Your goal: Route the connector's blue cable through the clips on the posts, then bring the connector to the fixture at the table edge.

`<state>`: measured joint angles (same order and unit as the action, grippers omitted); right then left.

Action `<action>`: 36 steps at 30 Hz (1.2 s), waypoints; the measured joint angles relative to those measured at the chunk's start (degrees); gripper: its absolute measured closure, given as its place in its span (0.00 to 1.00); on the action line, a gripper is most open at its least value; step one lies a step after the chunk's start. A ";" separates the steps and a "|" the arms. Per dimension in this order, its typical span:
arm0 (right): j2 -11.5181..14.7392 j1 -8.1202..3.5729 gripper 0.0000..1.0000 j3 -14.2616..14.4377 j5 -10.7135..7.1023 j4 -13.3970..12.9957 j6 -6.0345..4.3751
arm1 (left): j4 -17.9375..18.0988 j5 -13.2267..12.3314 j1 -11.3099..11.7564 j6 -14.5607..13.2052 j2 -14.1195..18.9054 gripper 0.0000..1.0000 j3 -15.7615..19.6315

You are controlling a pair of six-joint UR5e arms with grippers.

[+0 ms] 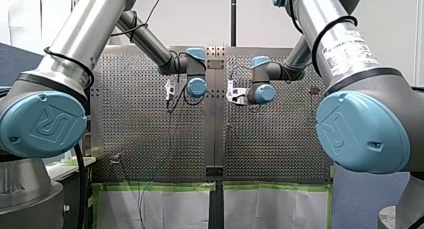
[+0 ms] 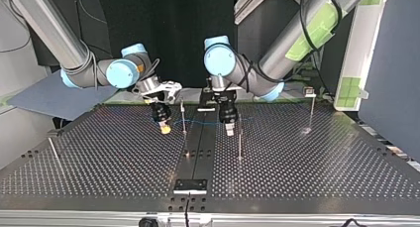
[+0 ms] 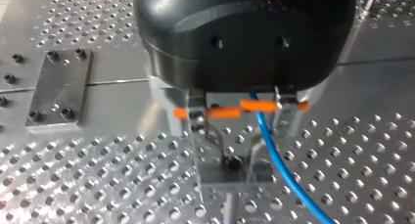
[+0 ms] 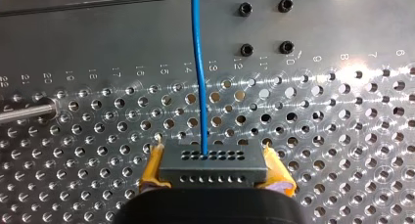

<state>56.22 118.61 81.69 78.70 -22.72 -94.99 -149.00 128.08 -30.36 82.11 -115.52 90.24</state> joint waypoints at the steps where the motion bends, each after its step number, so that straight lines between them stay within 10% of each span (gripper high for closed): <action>1: 0.00 0.00 1.00 0.01 0.00 0.01 0.01 | 0.41 -0.38 -0.07 0.28 0.00 0.59 0.00; 2: 0.00 0.00 1.00 0.00 0.00 0.03 0.02 | 0.74 -0.64 -0.11 0.58 0.00 0.59 0.00; 3: 0.00 0.00 1.00 0.00 0.00 0.06 0.03 | 1.07 -0.88 -0.14 0.95 0.00 1.00 0.01; 24: 0.01 -0.32 1.00 0.01 0.02 0.42 0.06 | 1.17 -2.05 0.35 4.60 0.00 1.00 0.16; 26: 0.01 -0.34 1.00 0.01 0.00 0.45 0.06 | 1.11 -2.11 0.37 4.69 0.00 0.93 0.15; 28: 0.00 -0.37 1.00 0.02 0.01 0.50 0.07 | 1.09 -2.33 0.42 4.75 0.00 0.63 0.16; 36: 0.00 -0.27 1.00 0.01 0.06 0.56 0.09 | 1.03 -2.56 0.53 4.87 0.00 0.49 0.15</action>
<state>56.22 118.33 81.70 78.75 -22.16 -94.90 -147.97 125.52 -29.83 86.98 -115.52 90.39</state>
